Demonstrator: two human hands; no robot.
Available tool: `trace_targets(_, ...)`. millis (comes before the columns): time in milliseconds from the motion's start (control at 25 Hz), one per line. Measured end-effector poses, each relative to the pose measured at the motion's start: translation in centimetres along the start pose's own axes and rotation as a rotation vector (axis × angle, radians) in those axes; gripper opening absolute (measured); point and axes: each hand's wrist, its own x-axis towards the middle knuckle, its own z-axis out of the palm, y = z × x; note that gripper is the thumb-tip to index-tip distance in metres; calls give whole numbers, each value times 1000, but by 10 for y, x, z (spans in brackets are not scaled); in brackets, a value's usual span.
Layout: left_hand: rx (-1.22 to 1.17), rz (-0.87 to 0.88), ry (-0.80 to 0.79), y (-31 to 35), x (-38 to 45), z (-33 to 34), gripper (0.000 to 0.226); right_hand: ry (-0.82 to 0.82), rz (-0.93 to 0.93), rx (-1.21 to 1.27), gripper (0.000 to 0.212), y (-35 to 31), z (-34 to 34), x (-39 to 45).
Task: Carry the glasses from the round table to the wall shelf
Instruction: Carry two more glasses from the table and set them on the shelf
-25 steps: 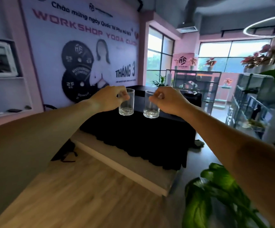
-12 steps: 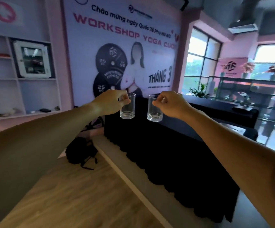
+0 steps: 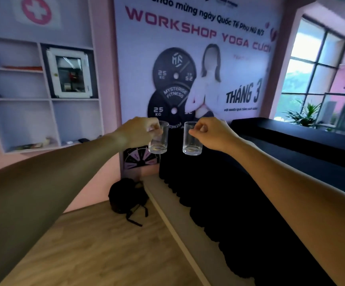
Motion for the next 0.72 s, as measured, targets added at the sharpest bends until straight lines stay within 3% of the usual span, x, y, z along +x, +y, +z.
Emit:
trace_targets(320,104,-68,65,-151,145,7,16,-42,-112,69,17,14,94,221)
trace_targets(720,216,-331,200,-366,289,2,17,-223,-342,158,20,8,249,501)
